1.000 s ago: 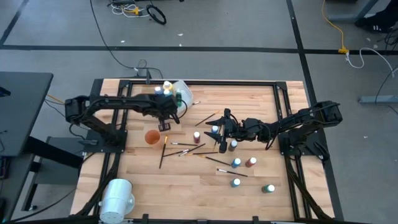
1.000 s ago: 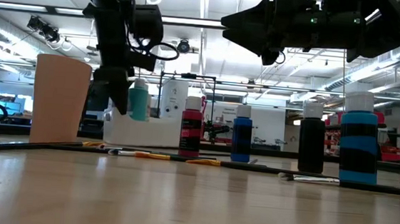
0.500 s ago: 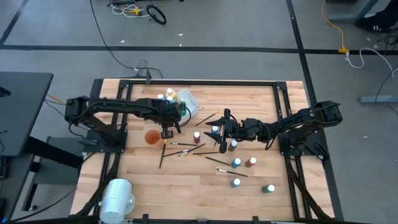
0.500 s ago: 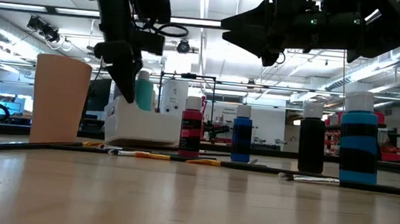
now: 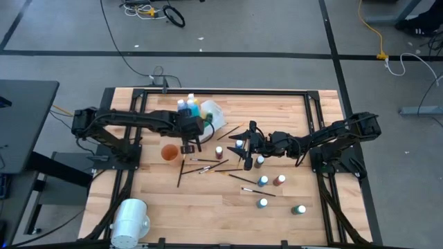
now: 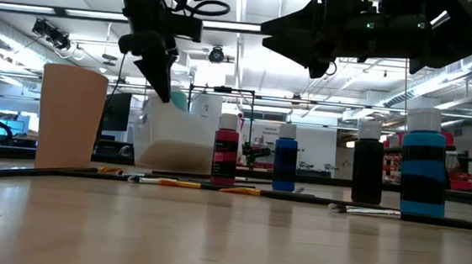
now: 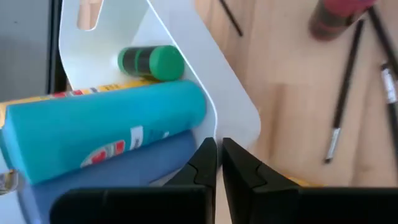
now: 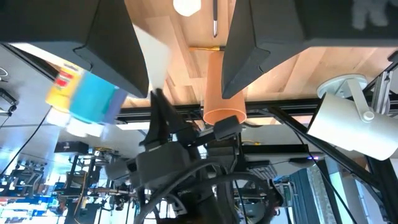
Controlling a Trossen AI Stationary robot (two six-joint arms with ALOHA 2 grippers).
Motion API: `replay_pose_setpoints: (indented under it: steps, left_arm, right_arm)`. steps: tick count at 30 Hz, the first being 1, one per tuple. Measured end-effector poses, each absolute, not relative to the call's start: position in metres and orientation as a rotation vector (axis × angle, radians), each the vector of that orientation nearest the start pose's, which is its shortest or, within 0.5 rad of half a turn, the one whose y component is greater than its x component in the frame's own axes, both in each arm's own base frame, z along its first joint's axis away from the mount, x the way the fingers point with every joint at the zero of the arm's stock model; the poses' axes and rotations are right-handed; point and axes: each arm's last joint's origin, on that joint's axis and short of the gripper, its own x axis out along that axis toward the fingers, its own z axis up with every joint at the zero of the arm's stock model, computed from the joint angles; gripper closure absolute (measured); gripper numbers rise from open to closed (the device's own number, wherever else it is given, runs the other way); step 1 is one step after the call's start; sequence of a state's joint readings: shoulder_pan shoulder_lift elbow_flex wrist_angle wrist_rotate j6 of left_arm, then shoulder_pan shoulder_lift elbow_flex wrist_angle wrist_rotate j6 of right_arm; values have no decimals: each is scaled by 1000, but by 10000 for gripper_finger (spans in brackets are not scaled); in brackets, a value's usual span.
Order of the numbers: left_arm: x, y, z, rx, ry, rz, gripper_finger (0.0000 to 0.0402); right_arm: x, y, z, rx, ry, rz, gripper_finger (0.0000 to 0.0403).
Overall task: Pick & Place Paint Supplies
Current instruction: Adjust the white bin
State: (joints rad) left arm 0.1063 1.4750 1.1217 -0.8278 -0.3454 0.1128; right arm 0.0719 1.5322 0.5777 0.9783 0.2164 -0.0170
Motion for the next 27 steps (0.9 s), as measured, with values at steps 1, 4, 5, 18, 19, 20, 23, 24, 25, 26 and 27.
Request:
replay_pose_setpoints:
  steps: [1, 4, 5, 18, 19, 20, 23, 24, 25, 26, 27]
  left_arm:
    - [278, 42, 250, 248, 1215, 331, 387]
    - [275, 51, 248, 268, 1238, 359, 386]
    - [274, 54, 247, 269, 1244, 378, 387]
    - [259, 88, 224, 266, 1293, 490, 391]
    - [259, 87, 222, 266, 1296, 490, 391]
    - [258, 87, 221, 266, 1299, 489, 391]
    - [255, 86, 214, 259, 1320, 483, 390]
    - [253, 85, 211, 253, 1327, 477, 391]
    - [252, 84, 208, 243, 1331, 471, 392]
    - [252, 84, 206, 235, 1335, 472, 392]
    - [251, 83, 205, 227, 1336, 474, 393]
  right_arm:
    - [296, 15, 204, -14, -22, -145, 198]
    - [296, 15, 204, -13, -22, -145, 198]
    - [296, 15, 204, -14, -22, -144, 198]
    - [296, 15, 204, -13, -23, -145, 198]
    - [296, 15, 204, -13, -23, -145, 198]
    - [296, 15, 204, -13, -23, -145, 198]
    - [296, 15, 204, -13, -23, -145, 198]
    - [296, 15, 204, -13, -23, -145, 198]
    - [296, 15, 204, -13, -23, -145, 198]
    - [296, 15, 204, -13, -23, -145, 198]
    - [296, 15, 204, -13, -23, -145, 198]
